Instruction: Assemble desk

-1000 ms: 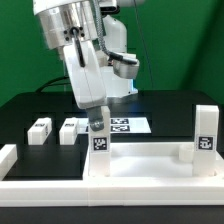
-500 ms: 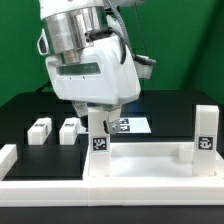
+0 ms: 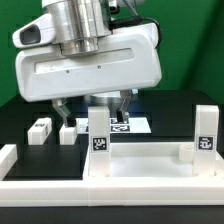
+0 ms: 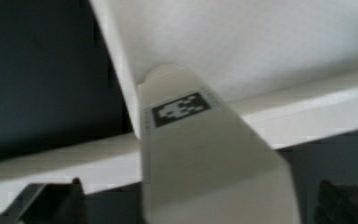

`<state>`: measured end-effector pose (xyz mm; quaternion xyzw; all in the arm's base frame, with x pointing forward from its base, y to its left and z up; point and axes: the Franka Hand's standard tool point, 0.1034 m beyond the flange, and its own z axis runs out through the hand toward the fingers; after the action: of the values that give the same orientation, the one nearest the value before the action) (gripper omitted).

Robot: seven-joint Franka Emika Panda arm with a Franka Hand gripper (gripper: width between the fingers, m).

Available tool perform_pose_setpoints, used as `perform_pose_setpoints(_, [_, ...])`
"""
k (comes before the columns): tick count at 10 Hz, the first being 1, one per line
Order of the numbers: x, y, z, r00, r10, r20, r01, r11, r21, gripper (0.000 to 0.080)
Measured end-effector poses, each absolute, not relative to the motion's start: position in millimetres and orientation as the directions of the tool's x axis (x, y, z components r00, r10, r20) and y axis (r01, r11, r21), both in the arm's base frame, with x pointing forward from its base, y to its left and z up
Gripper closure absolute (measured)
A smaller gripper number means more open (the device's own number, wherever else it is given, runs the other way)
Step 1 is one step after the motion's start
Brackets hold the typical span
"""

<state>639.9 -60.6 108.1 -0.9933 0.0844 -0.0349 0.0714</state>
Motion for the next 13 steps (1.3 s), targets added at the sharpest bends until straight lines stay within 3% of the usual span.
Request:
perform_pose_setpoints(2, [639, -61, 106.8, 0.97, -0.237, 0.045, -0.228, -0.962, -0.148, 0.0178])
perform_pose_setpoints(3, [639, -60, 106.6, 0.963, -0.265, 0.041, -0.257, -0.955, -0.152, 0.0363])
perform_pose_setpoints(4, [639, -61, 106.6, 0.941, -0.336, 0.03, -0.328, -0.933, -0.151, 0.0363])
perform_pose_setpoints(5, [639, -62, 106.6, 0.923, -0.385, 0.024, -0.377, -0.914, -0.151, 0.0489])
perform_pose_setpoints(8, [635, -72, 106.8, 0.8, -0.6, -0.021, -0.598, -0.792, -0.122, 0.0489])
perform_pose_setpoints(10, [625, -81, 105.7, 0.664, -0.742, -0.093, -0.747, -0.663, -0.05, 0.0482])
perform_pose_setpoints(13, [625, -77, 102.4, 0.585, -0.807, -0.079, -0.811, -0.583, -0.047, 0.0479])
